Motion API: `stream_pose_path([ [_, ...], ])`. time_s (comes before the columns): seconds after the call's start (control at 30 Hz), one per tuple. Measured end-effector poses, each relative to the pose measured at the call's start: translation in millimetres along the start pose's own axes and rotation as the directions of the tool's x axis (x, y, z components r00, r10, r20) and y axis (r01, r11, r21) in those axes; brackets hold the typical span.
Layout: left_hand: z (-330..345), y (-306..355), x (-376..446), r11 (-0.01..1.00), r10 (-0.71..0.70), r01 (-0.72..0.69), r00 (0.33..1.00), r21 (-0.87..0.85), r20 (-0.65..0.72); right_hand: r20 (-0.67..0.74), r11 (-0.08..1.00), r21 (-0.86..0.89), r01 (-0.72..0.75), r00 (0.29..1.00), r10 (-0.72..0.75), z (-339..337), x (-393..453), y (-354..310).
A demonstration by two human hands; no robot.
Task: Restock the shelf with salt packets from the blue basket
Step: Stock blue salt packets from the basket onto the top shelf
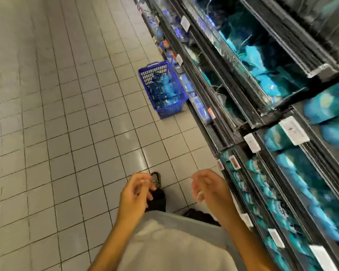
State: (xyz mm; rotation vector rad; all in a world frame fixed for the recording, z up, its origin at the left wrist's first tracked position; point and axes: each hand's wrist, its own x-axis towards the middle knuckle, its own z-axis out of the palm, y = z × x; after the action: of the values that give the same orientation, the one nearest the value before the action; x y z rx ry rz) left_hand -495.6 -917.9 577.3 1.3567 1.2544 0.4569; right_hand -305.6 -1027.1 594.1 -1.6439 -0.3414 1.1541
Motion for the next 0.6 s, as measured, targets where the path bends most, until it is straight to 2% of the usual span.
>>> stream_pose_path([
  [0.1,-32.5,-12.3,22.7,0.998,-0.056,0.052,0.993,-0.039,-0.101,0.052,0.999,-0.034,0.031,0.998,-0.029,35.9,51.0,-29.5],
  [0.3,-98.9,-18.9,91.8,0.979,-0.166,0.137,0.964,-0.148,-0.207,0.072,0.990,-0.095,0.105,0.993,-0.098,121.5,146.3,-75.0],
  [0.43,-141.3,-7.0,158.8,0.967,-0.207,0.170,0.958,-0.190,-0.200,0.109,0.984,-0.145,0.101,0.990,-0.085,173.5,184.8,-88.4],
  [0.6,-177.9,34.5,249.7,0.969,-0.190,0.164,0.972,-0.183,-0.135,0.035,0.986,-0.152,0.061,0.998,-0.057,186.2,215.7,-99.3],
])
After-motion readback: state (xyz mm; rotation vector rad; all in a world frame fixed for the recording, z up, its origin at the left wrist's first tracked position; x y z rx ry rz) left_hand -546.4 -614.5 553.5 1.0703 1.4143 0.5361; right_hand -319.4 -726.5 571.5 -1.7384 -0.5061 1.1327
